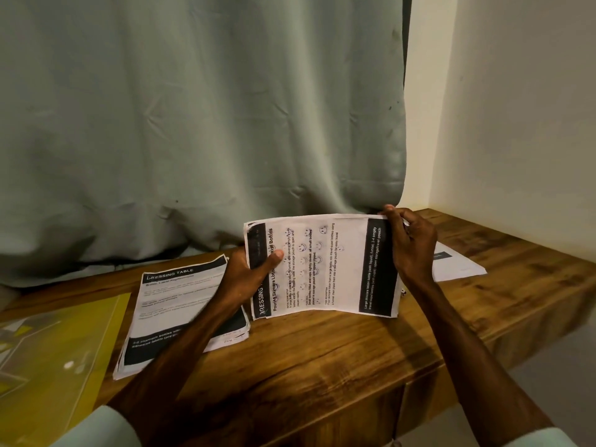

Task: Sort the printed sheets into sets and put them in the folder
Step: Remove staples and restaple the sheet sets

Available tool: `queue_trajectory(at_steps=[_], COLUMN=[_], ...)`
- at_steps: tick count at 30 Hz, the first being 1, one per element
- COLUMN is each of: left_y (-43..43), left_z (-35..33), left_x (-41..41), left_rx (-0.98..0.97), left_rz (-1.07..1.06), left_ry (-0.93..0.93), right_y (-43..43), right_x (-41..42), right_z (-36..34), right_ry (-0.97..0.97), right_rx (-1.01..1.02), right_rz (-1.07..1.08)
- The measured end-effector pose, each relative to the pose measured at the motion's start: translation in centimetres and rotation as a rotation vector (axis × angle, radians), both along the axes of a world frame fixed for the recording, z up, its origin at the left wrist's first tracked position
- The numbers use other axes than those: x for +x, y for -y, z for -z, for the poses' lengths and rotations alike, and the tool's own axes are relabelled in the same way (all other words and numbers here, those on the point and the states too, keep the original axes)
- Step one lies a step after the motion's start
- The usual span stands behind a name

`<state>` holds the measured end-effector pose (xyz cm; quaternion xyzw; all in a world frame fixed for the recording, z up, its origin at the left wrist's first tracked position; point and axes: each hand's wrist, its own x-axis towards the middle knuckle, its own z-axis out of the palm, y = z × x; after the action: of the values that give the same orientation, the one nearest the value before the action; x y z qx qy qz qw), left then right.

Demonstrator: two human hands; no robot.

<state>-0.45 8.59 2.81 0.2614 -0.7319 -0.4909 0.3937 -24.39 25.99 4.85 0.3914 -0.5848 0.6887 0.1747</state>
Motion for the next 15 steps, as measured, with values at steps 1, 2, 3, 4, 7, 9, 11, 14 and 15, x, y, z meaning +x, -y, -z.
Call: queue_trajectory(at_steps=[1, 2, 3, 4, 7, 9, 11, 14, 15], left_y=[0.2, 0.3, 0.3, 0.3, 0.2, 0.2, 0.1, -0.4, -0.6], left_z=[0.2, 0.3, 0.3, 0.3, 0.5, 0.8, 1.0, 1.1, 1.0], left_x=[0.1, 0.1, 0.0, -0.1, -0.3, -0.3, -0.3, -0.4, -0.4], left_rx=[-0.015, -0.028, -0.043, -0.054, -0.076, -0.077, -0.060, -0.068, -0.081], left_rz=[-0.001, -0.009, -0.019, -0.029, -0.062, -0.082, -0.086, -0.109, -0.113], left_ry=[-0.003, -0.007, -0.009, -0.011, -0.013, -0.015, -0.034, -0.060, -0.069], right_y=[-0.2, -0.3, -0.5, -0.7, -1.5, -2.0, -2.3, -2.1, -2.0], right_x=[-0.1, -0.4, -0.7, -1.0, -1.5, -1.4, -1.2, -0.6, -0.3], right_z=[-0.2, -0.4, -0.6, -0.8, -1.1, -0.5, 0.8, 3.7, 4.5], right_ry=[-0.011, -0.020, -0.026, -0.033, -0.006, 0.099, 0.229, 0.317, 0.347], right_rx=[0.026, 0.063, 0.110, 0.164, 0.240, 0.224, 0.272, 0.394, 0.383], right_rz=[-0.031, -0.059, -0.076, -0.081, -0.134, -0.218, -0.257, -0.263, -0.264])
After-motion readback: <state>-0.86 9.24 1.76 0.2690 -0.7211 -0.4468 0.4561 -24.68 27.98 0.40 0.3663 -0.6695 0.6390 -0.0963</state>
